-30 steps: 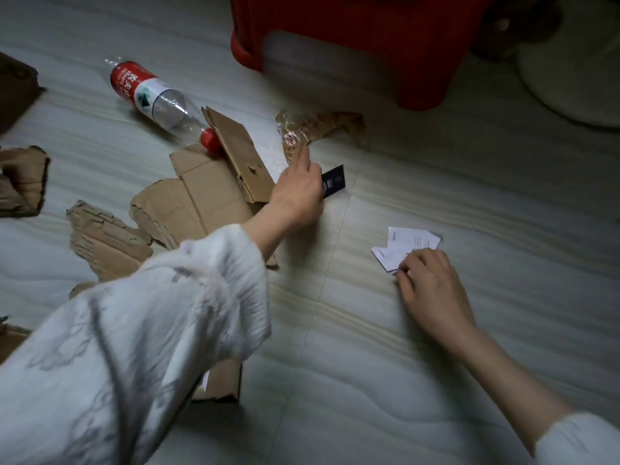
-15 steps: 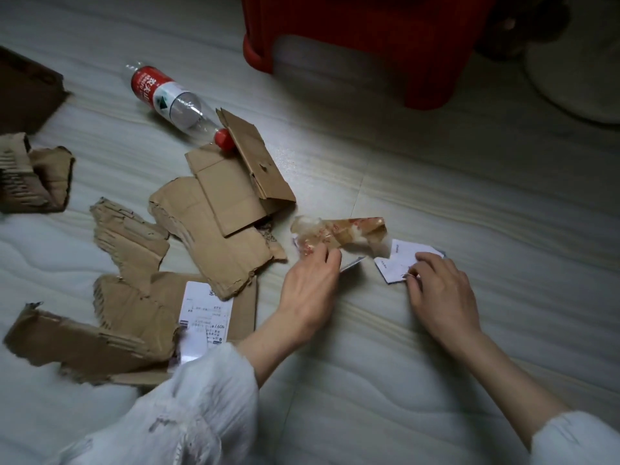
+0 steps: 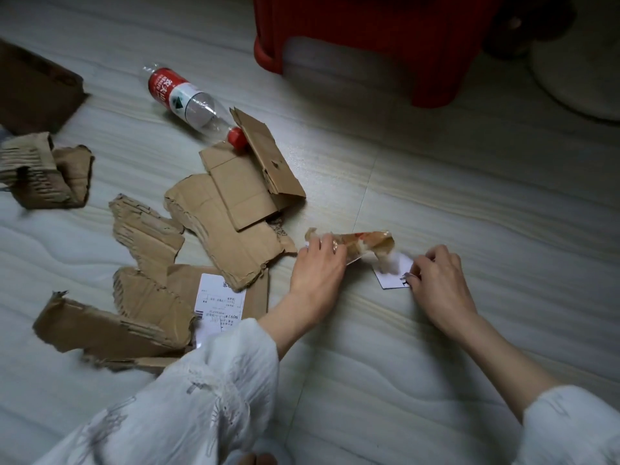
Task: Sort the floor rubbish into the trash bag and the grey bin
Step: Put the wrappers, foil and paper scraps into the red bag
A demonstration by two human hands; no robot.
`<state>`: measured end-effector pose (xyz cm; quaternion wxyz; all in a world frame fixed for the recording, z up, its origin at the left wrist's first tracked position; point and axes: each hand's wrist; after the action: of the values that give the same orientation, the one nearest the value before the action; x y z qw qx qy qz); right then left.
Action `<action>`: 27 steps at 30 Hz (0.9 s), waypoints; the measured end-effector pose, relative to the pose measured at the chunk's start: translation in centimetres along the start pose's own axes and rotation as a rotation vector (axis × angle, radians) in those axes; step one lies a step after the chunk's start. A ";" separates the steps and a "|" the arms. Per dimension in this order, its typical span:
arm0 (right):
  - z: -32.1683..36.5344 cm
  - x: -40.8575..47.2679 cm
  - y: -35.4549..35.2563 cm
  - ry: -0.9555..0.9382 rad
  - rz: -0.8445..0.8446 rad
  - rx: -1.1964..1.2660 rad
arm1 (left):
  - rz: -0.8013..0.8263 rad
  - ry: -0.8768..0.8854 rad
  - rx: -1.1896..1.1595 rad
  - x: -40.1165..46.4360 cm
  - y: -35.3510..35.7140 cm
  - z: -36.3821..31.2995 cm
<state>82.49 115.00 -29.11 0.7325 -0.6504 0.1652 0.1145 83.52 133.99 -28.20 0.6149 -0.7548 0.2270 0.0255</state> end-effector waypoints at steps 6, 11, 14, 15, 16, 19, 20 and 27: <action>0.2 -3.0 0.0 -0.005 0.056 -0.180 | 0.047 0.016 -0.111 -3.6 0.9 -1.6; -0.3 -5.9 -0.9 0.030 0.042 0.014 | 0.130 -0.049 -0.180 -5.6 0.4 -1.6; -0.1 -6.6 -1.4 0.101 0.019 0.173 | 0.208 -0.185 -0.402 -6.4 -1.3 -0.2; 0.3 -6.8 -1.6 0.132 0.033 0.195 | 0.216 -0.213 -0.508 -6.9 -2.3 0.5; 0.7 -7.0 -1.8 0.145 0.037 0.206 | 0.210 -0.246 -0.611 -7.3 -3.3 1.4; 2.6 -7.3 -2.6 0.099 0.026 0.235 | 0.140 -0.382 -0.899 -8.9 -7.3 4.7; 3.5 -7.3 -3.2 0.070 0.032 0.260 | 0.087 -0.431 -0.991 -9.2 -8.6 5.9; 14.5 -4.6 -4.9 -0.158 0.331 0.635 | -0.400 -0.663 -1.348 -8.7 -10.6 14.8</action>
<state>81.45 128.95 -21.37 0.8800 -0.3443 0.2383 0.2242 83.28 152.06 -19.32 0.0518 -0.9454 -0.1738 0.2709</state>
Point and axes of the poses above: each hand's wrist, its own x-axis towards the middle knuckle, its own y-axis out of the palm, z = x × y, and after that the axes turned 8 degrees about -x, right-handed
